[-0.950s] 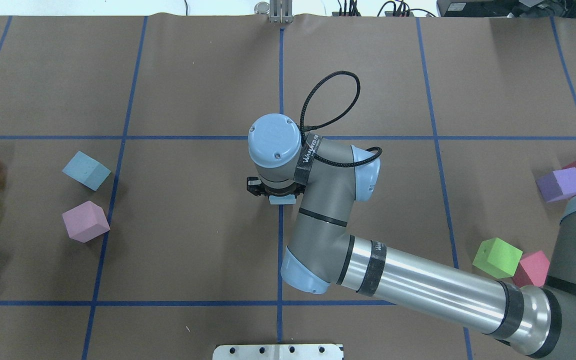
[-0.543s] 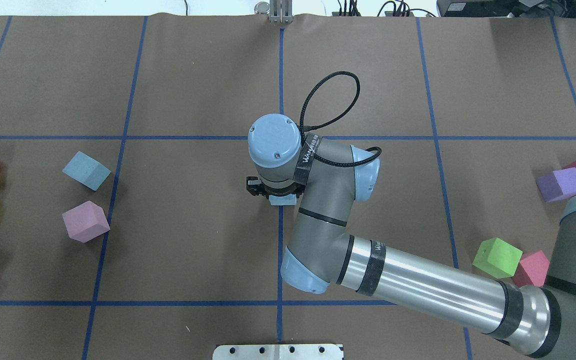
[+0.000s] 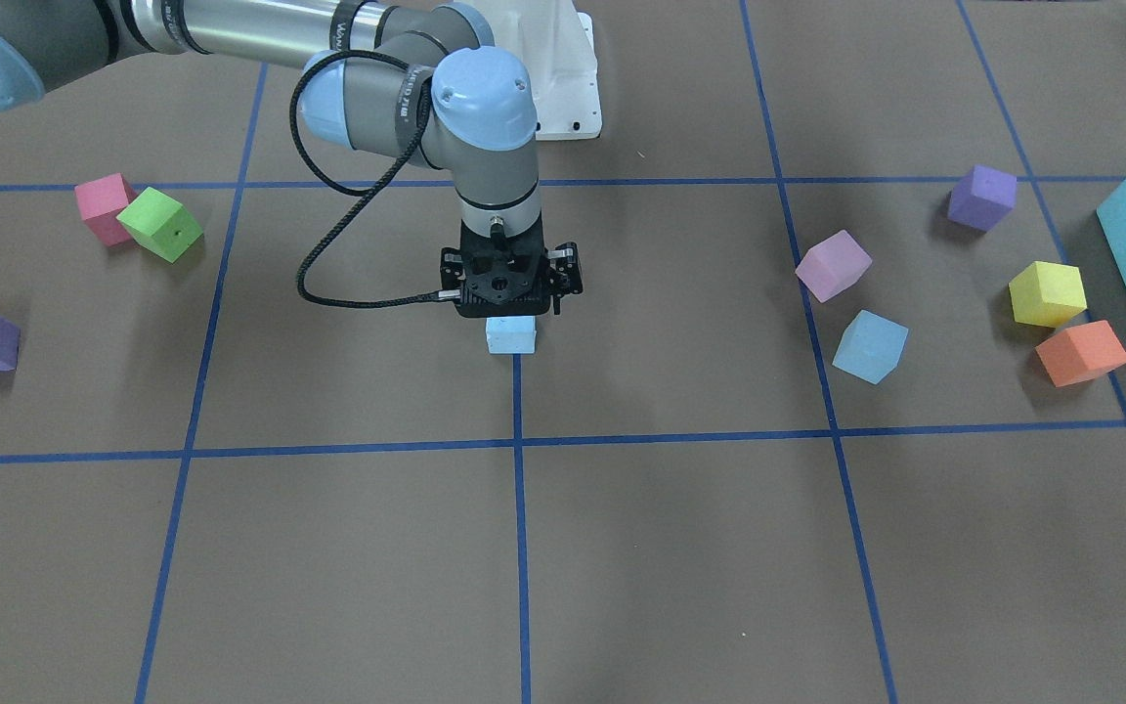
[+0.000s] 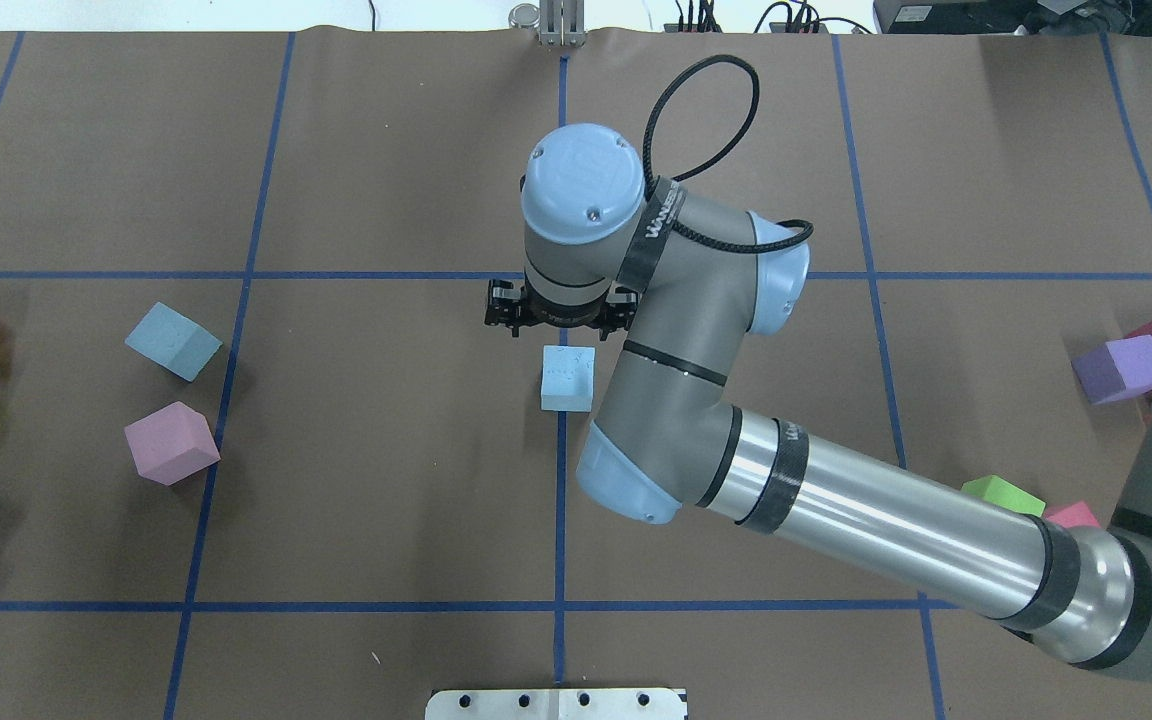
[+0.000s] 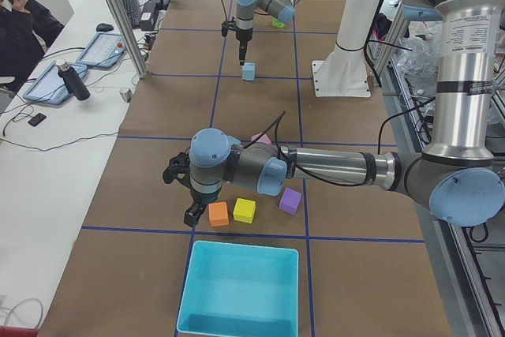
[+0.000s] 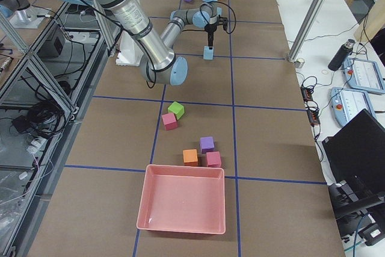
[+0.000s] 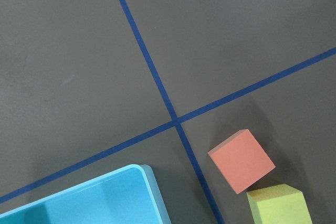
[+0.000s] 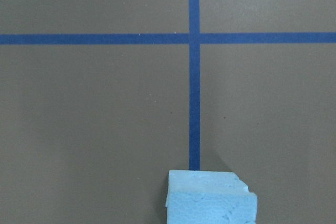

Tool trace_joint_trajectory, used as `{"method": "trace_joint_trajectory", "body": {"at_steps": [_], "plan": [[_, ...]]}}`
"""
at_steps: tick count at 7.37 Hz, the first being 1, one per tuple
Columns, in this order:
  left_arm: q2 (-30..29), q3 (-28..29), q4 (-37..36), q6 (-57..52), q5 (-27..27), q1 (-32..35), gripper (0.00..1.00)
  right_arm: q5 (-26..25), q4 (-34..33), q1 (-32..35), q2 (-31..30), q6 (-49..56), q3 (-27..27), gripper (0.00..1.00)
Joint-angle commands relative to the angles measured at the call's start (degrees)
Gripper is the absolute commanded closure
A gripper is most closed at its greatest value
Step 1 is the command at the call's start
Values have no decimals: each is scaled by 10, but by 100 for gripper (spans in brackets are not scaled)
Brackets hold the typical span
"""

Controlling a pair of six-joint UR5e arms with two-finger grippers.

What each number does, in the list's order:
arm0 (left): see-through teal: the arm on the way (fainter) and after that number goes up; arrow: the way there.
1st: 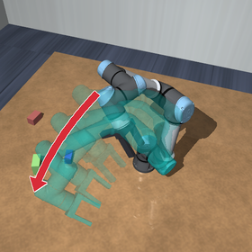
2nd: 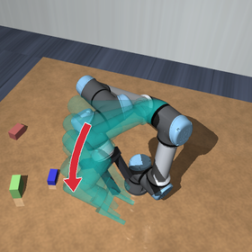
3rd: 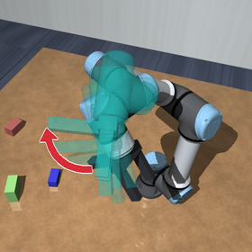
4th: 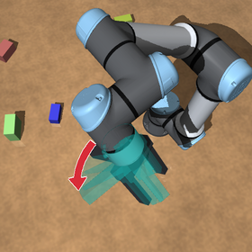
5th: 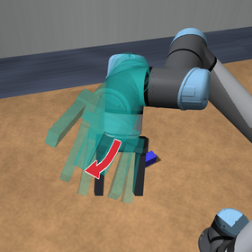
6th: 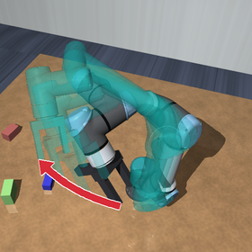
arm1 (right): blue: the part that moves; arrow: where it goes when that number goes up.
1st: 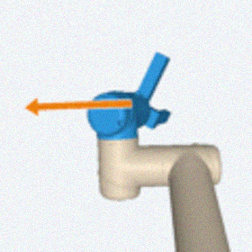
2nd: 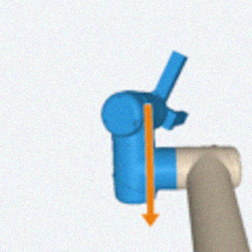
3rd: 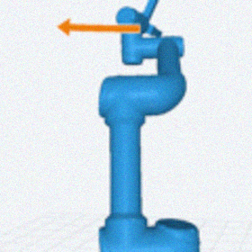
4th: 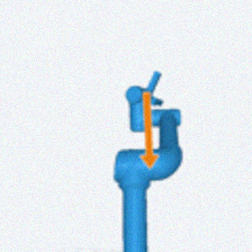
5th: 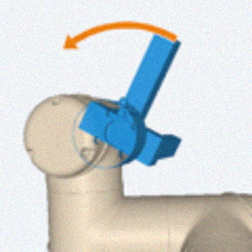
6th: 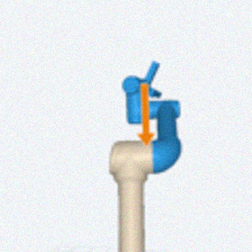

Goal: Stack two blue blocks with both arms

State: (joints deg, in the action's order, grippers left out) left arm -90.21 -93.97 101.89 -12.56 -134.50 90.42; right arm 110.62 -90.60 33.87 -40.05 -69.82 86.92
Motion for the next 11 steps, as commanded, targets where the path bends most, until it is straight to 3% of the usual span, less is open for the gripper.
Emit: {"method": "trace_joint_trajectory", "body": {"at_steps": [1,2,3,4,6,9,11], "plan": [[-24,17,12,35,-38,-10,2,40,0,93,-32,42,32,0],[-25,18,46,33,-68,-13,2,67,1,154,-81,117,60,0],[-28,19,113,63,-66,-22,2,121,0,215,-119,226,62,0],[-45,16,131,124,-64,-51,2,160,2,276,-163,317,65,0],[-54,-16,144,204,-58,-109,2,170,3,358,-277,498,92,0],[-59,-60,151,303,33,-216,2,197,5,498,-442,738,103,0],[-58,-67,152,315,77,-275,2,201,7,559,-523,822,103,0]]}}
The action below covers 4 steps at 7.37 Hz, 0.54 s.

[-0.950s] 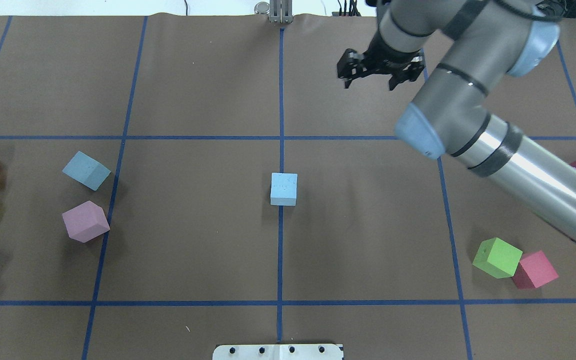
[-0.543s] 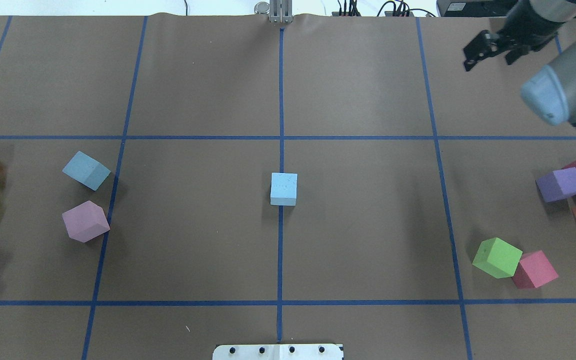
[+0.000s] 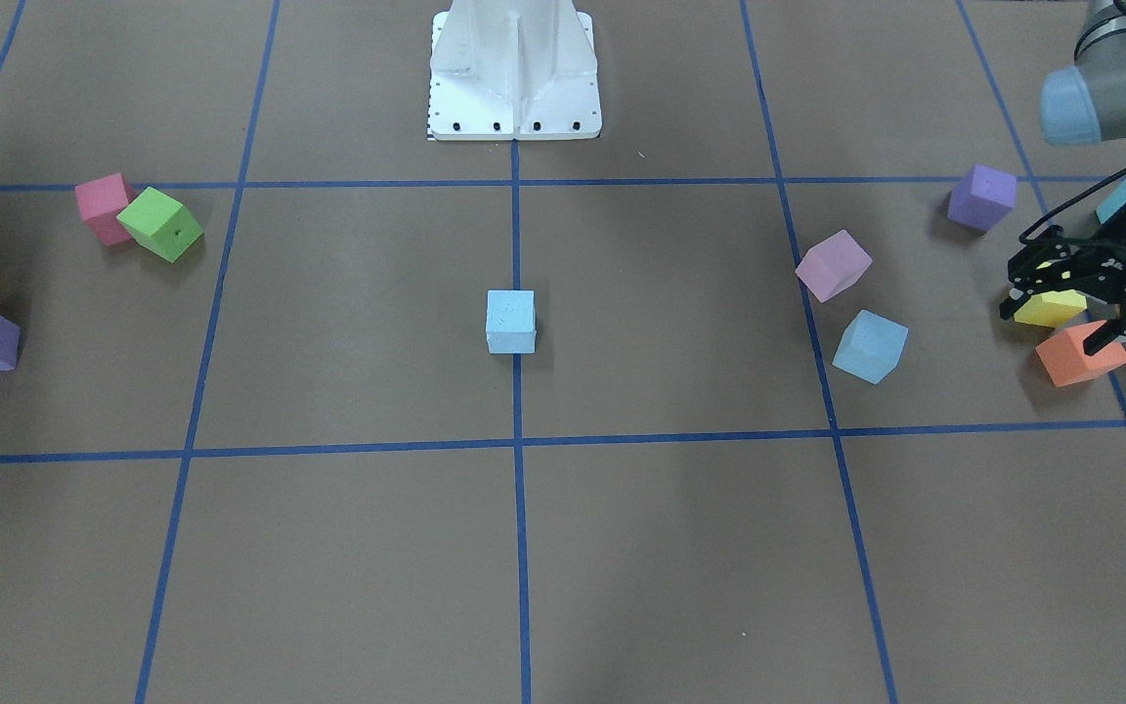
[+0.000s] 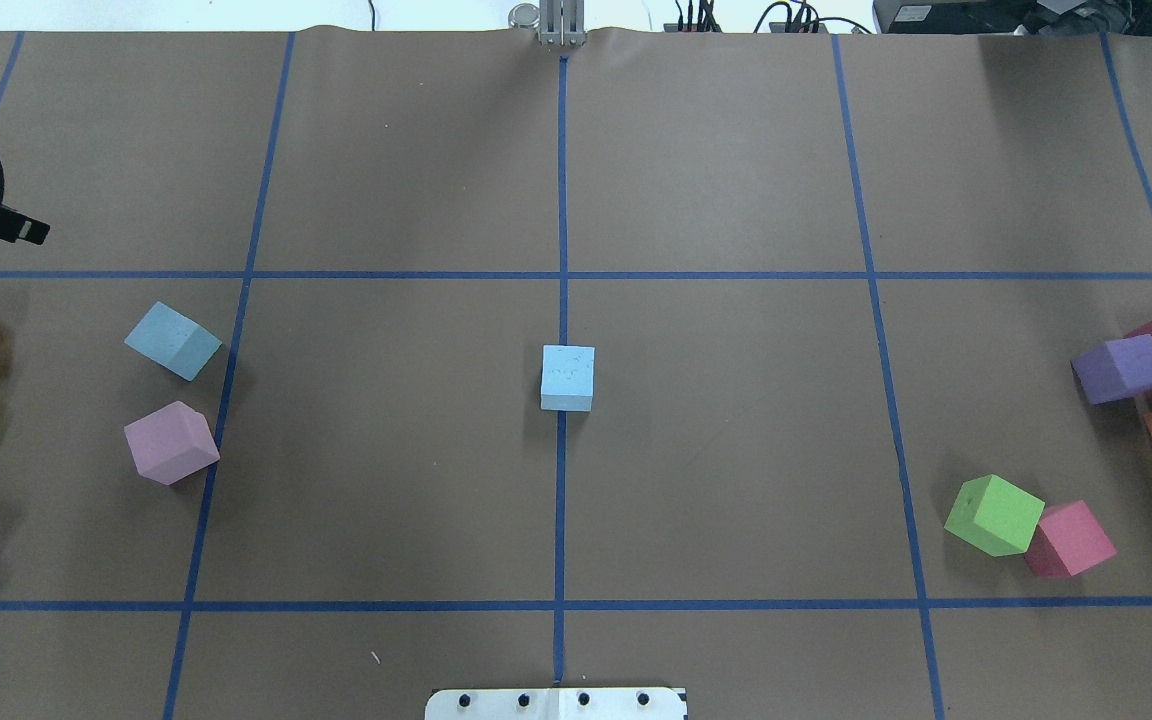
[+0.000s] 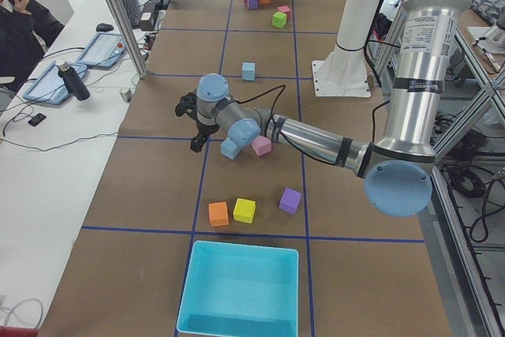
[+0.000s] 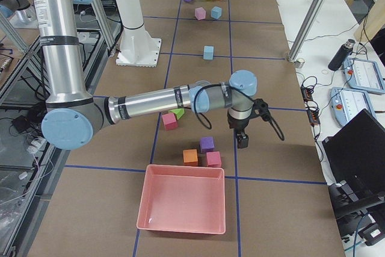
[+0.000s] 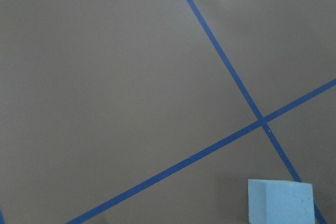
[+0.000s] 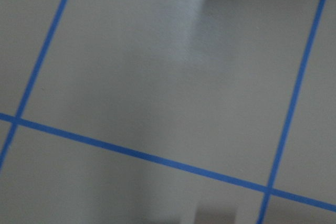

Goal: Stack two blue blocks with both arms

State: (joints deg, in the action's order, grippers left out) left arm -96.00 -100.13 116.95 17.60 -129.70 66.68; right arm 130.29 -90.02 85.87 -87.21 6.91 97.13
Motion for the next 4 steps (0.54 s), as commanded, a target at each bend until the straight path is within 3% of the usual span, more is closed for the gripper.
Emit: {"method": "trace_joint_trajectory", "body": {"at_steps": [1,3,4], "plan": [[0,0,8,14,44,-58,2,4,0,40,-59,55,2,0],[1,9,11,24,83,-104,2,5,0,40,-62,47,2,0],[-2,14,13,87,85,-126,2,5,-1,40,-63,46,1,0]]}}
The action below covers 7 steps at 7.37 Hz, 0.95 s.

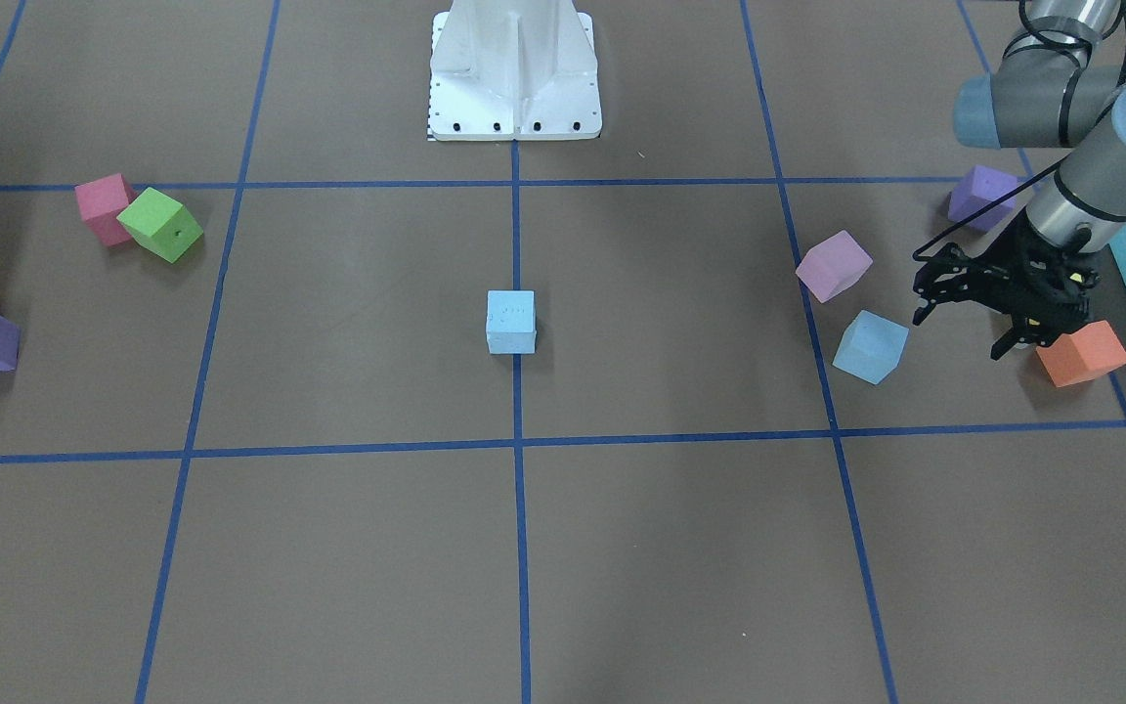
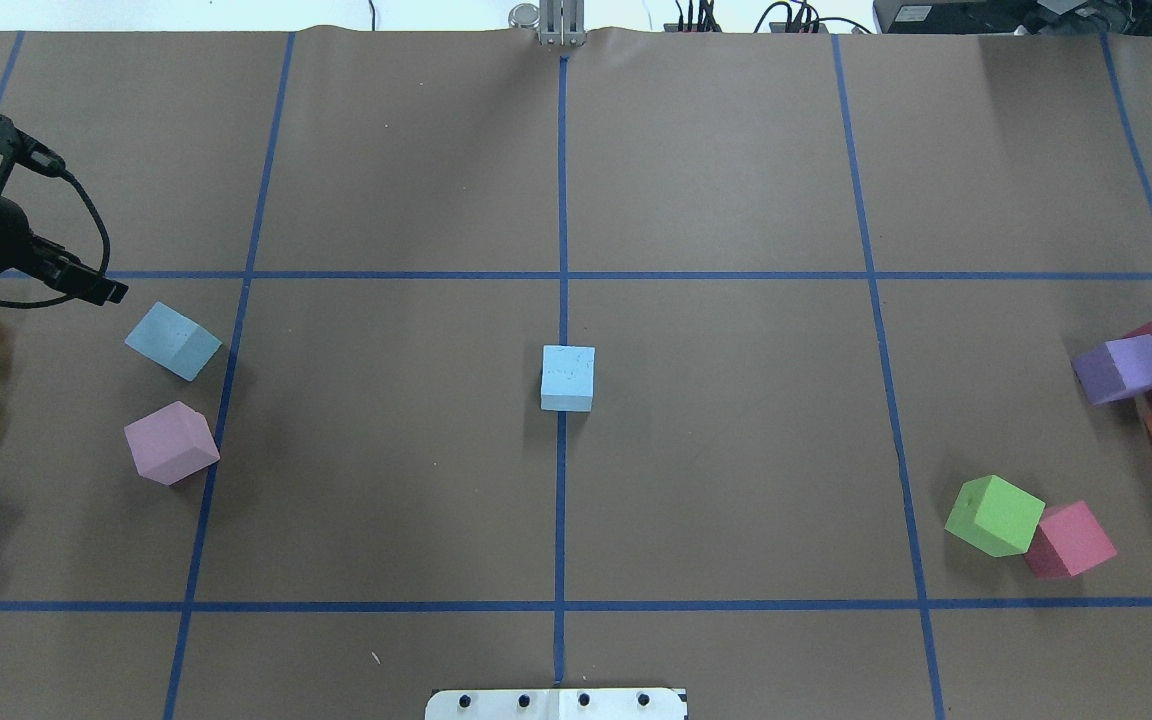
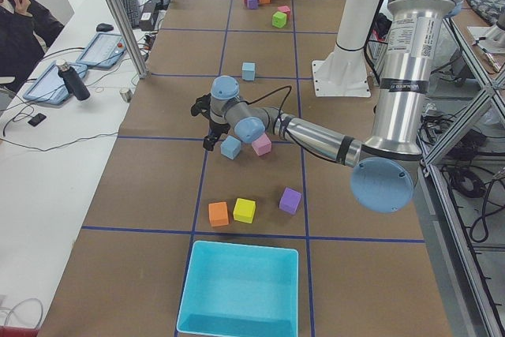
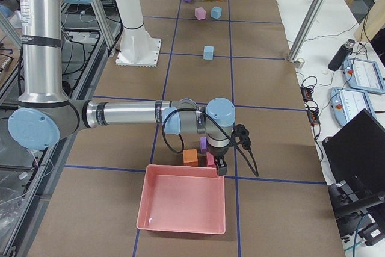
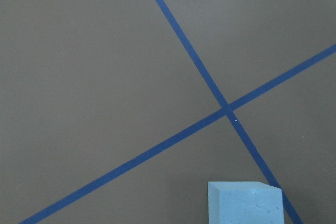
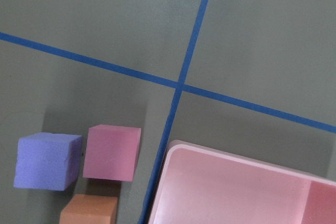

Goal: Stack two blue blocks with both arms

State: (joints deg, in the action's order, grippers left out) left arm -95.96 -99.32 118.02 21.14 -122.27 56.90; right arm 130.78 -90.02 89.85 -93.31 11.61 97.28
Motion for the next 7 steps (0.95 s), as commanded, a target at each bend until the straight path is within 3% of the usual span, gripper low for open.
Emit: {"method": "trace_joint_trajectory", "body": {"at_steps": [1,7], "plan": [[-11,12,1,84,12,-46,2,0,-1,1,-2,0,-2,0],[-55,79,2,106,12,-71,2,-2,-1,1,-3,-3,-7,0]]}}
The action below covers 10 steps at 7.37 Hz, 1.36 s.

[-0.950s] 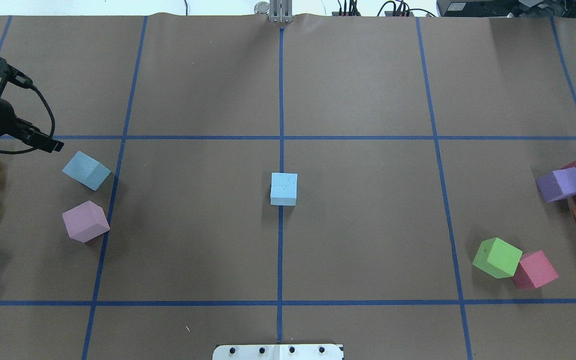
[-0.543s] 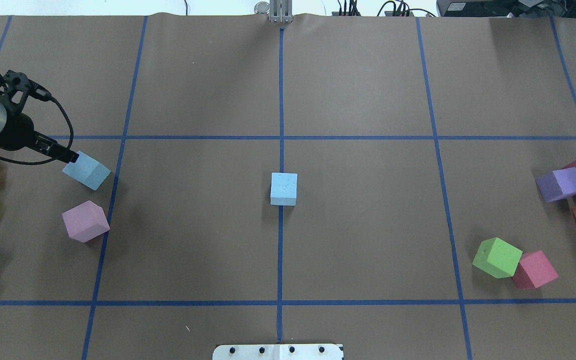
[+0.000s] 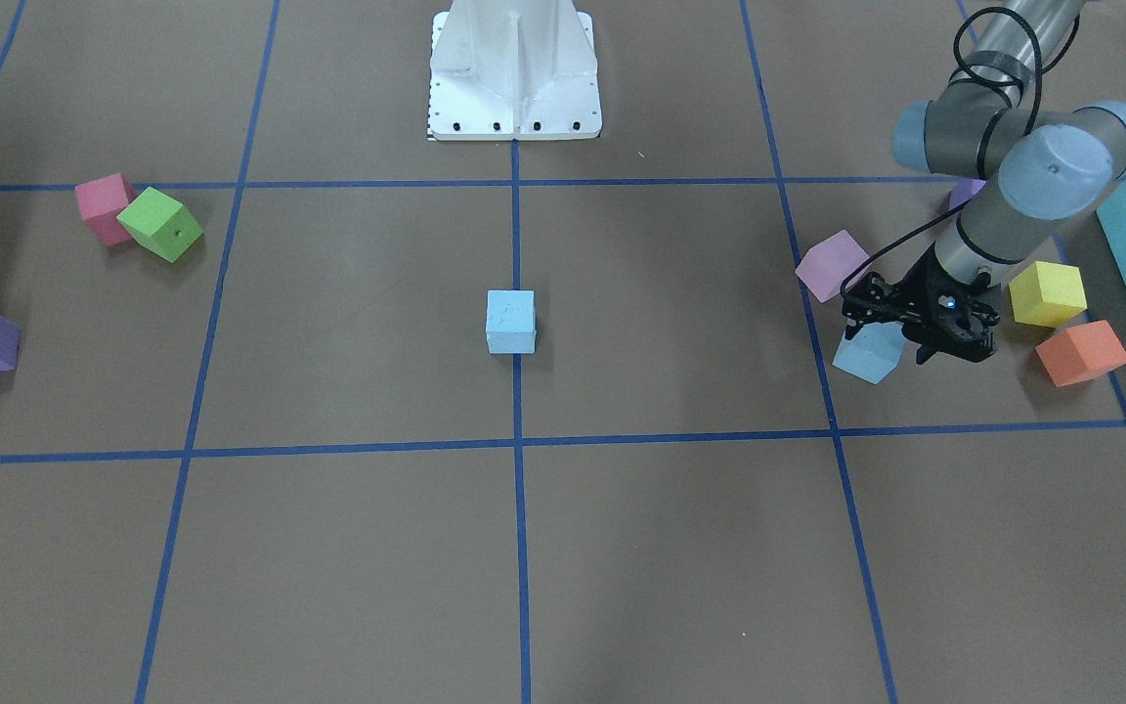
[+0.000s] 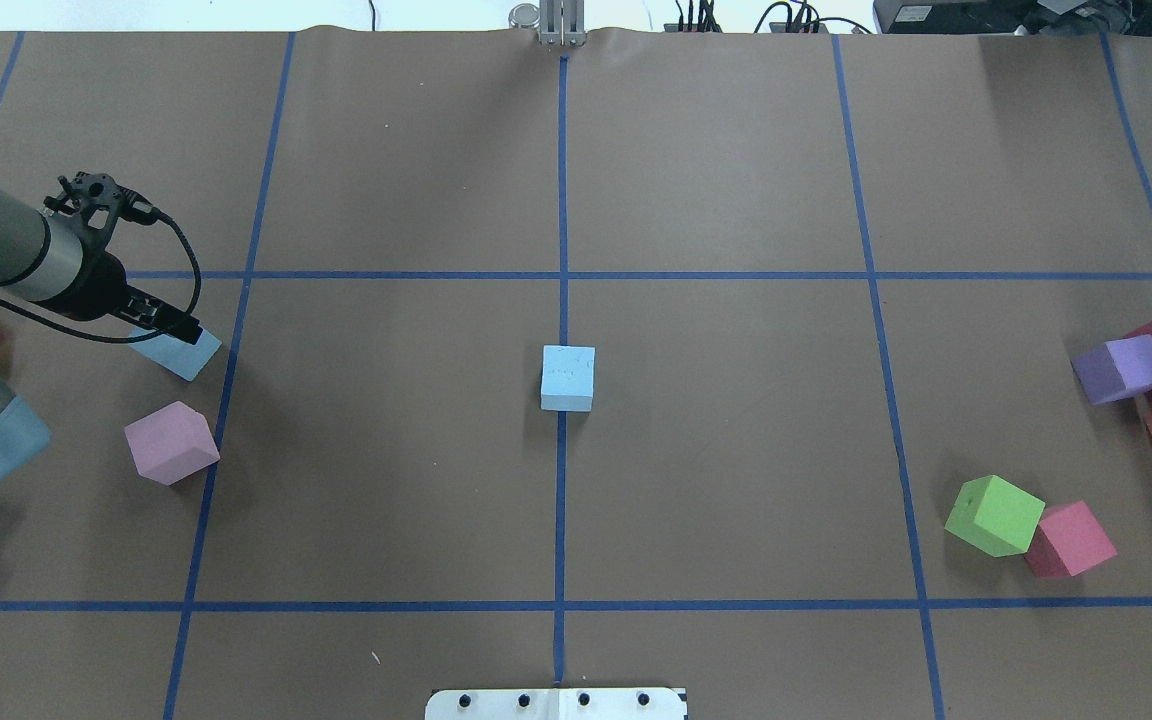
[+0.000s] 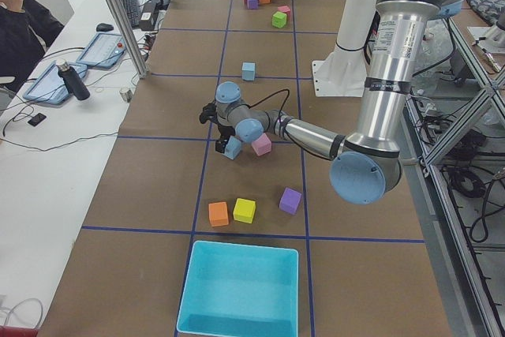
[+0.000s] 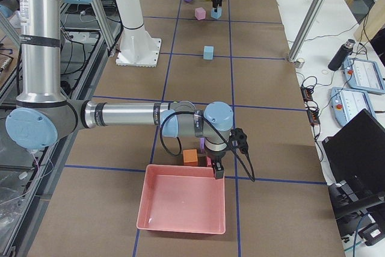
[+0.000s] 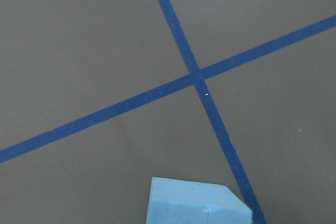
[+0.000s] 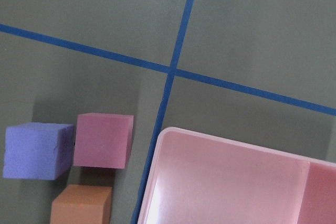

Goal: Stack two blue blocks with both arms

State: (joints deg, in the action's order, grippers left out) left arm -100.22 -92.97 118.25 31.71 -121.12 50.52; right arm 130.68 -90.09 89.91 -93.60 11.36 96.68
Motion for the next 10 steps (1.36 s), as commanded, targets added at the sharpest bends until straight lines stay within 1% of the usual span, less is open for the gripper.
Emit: {"method": "trace_joint_trajectory", "body": {"at_steps": [1,3,4,5,6,7,8,9,10], "plan": [[-16,21,0,1,0,-18,2,-1,0,0,0,0,-2,0],[-23,43,1,-1,0,-27,3,-1,0,0,-2,-2,-3,0],[-27,51,1,-2,0,-27,14,1,0,0,-2,-6,-2,0],[-27,53,1,-2,0,-27,34,1,0,0,-2,-6,-2,0],[-27,51,1,-3,-1,-27,63,1,0,0,-2,-6,-2,0],[-28,41,1,-2,-8,-26,82,1,0,0,-2,-6,-2,0],[-44,19,-8,5,-6,-26,83,1,0,0,-2,-6,-2,0],[-66,16,-9,52,-5,-26,83,1,0,0,-2,-6,-2,0],[-113,23,-12,146,-2,-28,83,1,0,0,-2,-6,-2,0]]}}
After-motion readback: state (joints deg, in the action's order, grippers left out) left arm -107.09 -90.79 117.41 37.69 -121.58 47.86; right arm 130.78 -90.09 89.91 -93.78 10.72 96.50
